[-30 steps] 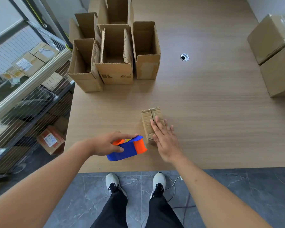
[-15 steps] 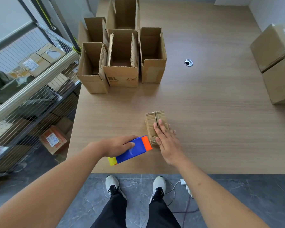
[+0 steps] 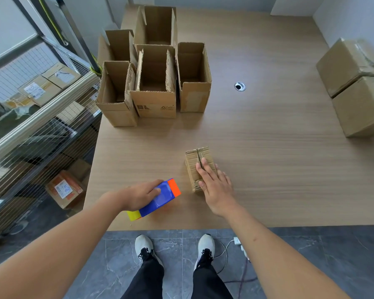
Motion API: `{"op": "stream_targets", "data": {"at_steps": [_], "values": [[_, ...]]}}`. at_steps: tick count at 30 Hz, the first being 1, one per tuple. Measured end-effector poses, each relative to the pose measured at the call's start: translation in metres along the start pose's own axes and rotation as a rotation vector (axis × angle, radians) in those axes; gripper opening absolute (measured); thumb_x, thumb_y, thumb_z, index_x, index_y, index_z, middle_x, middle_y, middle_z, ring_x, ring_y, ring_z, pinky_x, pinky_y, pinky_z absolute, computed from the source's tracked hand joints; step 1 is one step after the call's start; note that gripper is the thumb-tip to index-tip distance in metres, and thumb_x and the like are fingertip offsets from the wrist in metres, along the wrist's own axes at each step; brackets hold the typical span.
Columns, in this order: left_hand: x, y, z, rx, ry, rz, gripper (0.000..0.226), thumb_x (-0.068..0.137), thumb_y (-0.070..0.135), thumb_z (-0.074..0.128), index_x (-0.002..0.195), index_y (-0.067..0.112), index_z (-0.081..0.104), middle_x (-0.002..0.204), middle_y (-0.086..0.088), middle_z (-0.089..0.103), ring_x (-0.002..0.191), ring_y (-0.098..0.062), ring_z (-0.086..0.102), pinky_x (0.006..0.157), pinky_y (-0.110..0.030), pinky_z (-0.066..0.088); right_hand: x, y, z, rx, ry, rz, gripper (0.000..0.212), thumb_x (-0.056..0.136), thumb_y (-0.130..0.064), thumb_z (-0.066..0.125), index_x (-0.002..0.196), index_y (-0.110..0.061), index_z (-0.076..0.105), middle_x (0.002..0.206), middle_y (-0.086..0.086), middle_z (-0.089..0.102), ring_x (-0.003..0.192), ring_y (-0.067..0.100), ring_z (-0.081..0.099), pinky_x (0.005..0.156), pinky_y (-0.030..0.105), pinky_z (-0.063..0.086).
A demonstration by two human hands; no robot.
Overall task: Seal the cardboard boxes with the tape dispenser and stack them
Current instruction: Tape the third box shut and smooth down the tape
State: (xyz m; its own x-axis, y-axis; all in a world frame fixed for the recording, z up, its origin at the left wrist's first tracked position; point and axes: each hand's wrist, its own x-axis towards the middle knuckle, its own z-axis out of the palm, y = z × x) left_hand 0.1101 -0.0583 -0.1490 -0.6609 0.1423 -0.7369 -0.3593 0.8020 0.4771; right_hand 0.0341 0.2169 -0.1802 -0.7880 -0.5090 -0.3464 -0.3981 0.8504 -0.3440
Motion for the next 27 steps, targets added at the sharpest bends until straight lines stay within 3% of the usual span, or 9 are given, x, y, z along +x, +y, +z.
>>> {"op": "stream_targets", "data": {"at_steps": [7, 12, 14, 17, 20, 21, 23, 25, 27], "values": [[-0.015, 0.001, -0.031, -0.051, 0.096, 0.123, 0.058, 0.098, 0.050, 0.043, 0.151, 0.058, 0.020, 0.124, 0.009, 0.060, 0.104, -0.017, 0.058, 0.096, -0.047, 0.048, 0.006, -0.024, -0.006, -0.078, 0.129, 0.090, 0.062, 0.095, -0.059, 0.053, 0.151, -0.034, 0.041, 0.166, -0.013, 0.025, 0.150, 0.027, 0.023, 0.114, 0.051, 0.021], [-0.028, -0.001, -0.042, -0.024, 0.189, 0.198, 0.084, 0.096, 0.030, 0.066, 0.155, 0.056, 0.013, 0.140, 0.010, 0.049, 0.119, -0.014, 0.049, 0.103, -0.044, 0.044, 0.011, -0.028, -0.020, -0.124, 0.117, -0.057, 0.069, 0.076, -0.002, 0.064, 0.138, -0.030, 0.050, 0.159, -0.018, 0.036, 0.153, 0.024, 0.021, 0.114, 0.042, 0.016], [-0.030, -0.003, -0.043, -0.033, 0.217, 0.230, 0.089, 0.092, 0.020, 0.070, 0.155, 0.055, 0.018, 0.139, 0.010, 0.046, 0.121, -0.014, 0.048, 0.103, -0.042, 0.044, 0.014, -0.024, -0.024, -0.104, 0.153, -0.139, 0.077, 0.064, 0.016, 0.058, 0.128, -0.026, 0.057, 0.148, -0.015, 0.051, 0.148, 0.025, 0.033, 0.112, 0.037, 0.022], [-0.032, -0.006, -0.042, -0.057, 0.274, 0.286, 0.088, 0.087, 0.015, 0.071, 0.152, 0.055, 0.028, 0.125, 0.012, 0.048, 0.112, -0.012, 0.051, 0.098, -0.045, 0.048, 0.017, -0.019, -0.023, 0.024, 0.297, -0.234, 0.075, 0.050, 0.025, 0.053, 0.108, -0.022, 0.065, 0.115, -0.006, 0.070, 0.117, 0.030, 0.059, 0.089, 0.031, 0.037], [-0.034, -0.011, -0.041, -0.068, 0.304, 0.331, 0.083, 0.085, 0.013, 0.072, 0.150, 0.051, 0.035, 0.130, 0.016, 0.047, 0.120, -0.012, 0.050, 0.102, -0.046, 0.046, 0.010, -0.031, -0.019, 0.096, 0.363, -0.101, 0.058, 0.073, 0.002, 0.064, 0.123, -0.028, 0.062, 0.119, -0.005, 0.060, 0.108, 0.025, 0.053, 0.089, 0.035, 0.047], [-0.034, -0.013, -0.041, -0.068, 0.309, 0.337, 0.083, 0.085, 0.012, 0.073, 0.149, 0.051, 0.037, 0.131, 0.016, 0.046, 0.121, -0.011, 0.049, 0.103, -0.046, 0.046, 0.008, -0.035, -0.015, 0.076, 0.369, -0.027, 0.050, 0.084, -0.020, 0.068, 0.131, -0.031, 0.058, 0.124, -0.002, 0.055, 0.110, 0.025, 0.050, 0.092, 0.038, 0.048], [-0.036, -0.013, -0.040, -0.074, 0.316, 0.344, 0.083, 0.085, 0.009, 0.074, 0.148, 0.050, 0.039, 0.133, 0.016, 0.046, 0.124, -0.011, 0.047, 0.104, -0.044, 0.045, 0.007, -0.038, -0.006, -0.041, 0.311, 0.116, 0.064, 0.089, -0.065, 0.057, 0.145, -0.035, 0.049, 0.131, 0.004, 0.048, 0.117, 0.027, 0.045, 0.098, 0.042, 0.045], [-0.037, -0.013, -0.038, -0.079, 0.315, 0.347, 0.087, 0.084, 0.006, 0.075, 0.148, 0.053, 0.038, 0.134, 0.015, 0.046, 0.124, -0.011, 0.046, 0.104, -0.042, 0.044, 0.006, -0.040, 0.000, -0.105, 0.265, 0.140, 0.072, 0.089, -0.074, 0.048, 0.151, -0.036, 0.043, 0.141, 0.008, 0.044, 0.125, 0.030, 0.041, 0.103, 0.045, 0.042], [-0.037, -0.013, -0.035, -0.082, 0.308, 0.352, 0.091, 0.084, 0.005, 0.075, 0.147, 0.058, 0.036, 0.134, 0.016, 0.046, 0.125, -0.011, 0.046, 0.105, -0.041, 0.043, 0.005, -0.042, 0.000, -0.087, 0.203, 0.076, 0.067, 0.094, -0.064, 0.050, 0.155, -0.039, 0.036, 0.156, 0.007, 0.034, 0.136, 0.032, 0.029, 0.110, 0.047, 0.038]]}}
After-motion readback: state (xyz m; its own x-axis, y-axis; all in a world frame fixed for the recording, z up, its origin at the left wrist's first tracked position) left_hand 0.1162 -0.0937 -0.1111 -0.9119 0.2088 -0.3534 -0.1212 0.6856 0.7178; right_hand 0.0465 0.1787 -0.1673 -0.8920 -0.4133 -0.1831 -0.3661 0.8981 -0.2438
